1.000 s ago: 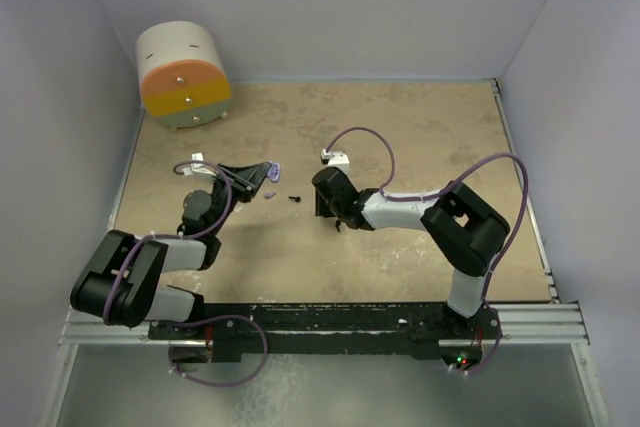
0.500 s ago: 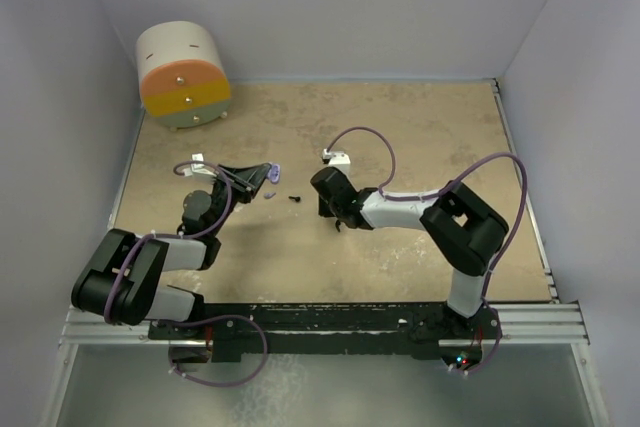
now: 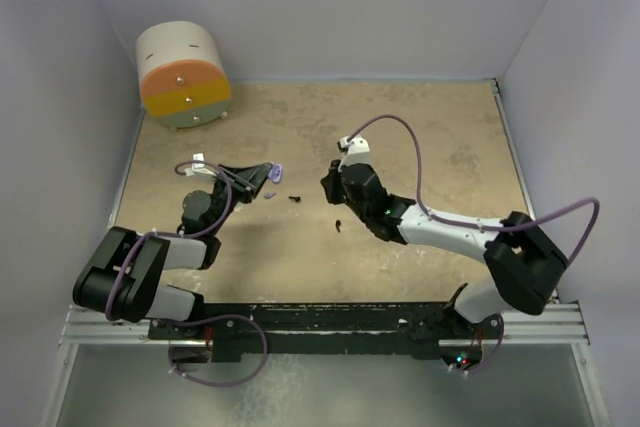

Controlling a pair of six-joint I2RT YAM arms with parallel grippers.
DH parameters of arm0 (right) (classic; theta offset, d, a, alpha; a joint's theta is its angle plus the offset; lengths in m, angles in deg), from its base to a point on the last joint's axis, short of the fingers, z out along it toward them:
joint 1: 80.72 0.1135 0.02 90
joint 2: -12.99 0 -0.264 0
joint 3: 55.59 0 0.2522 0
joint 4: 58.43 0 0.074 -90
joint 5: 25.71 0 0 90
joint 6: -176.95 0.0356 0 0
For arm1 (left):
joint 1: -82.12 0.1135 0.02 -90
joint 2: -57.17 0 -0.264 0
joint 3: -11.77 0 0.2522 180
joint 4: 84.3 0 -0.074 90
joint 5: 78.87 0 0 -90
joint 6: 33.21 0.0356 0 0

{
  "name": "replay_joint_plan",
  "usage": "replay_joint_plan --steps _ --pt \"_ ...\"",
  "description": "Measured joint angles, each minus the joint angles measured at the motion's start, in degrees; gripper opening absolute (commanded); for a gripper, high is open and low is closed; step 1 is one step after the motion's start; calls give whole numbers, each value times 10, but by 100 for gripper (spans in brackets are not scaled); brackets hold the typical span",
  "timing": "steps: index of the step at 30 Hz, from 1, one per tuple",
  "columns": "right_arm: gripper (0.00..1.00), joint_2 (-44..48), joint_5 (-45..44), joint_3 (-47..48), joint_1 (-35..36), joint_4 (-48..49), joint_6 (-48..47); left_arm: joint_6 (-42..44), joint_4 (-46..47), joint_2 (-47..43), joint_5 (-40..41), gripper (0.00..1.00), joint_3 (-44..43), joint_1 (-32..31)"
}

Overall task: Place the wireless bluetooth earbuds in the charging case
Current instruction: Place the earbud in the charging case.

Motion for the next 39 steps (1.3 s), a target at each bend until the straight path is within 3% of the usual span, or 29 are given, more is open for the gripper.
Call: replay_joint_plan --steps 15,30,39 --pt "0 143 44 -135 0 297 -119 -59 19 2 -35 0 -21 0" --pt "0 105 125 -160 0 499 -212 -70 17 36 -48 0 -55 -45" --pt "0 65 244 -156 -36 549 -247 -60 -29 24 -58 0 -66 -57"
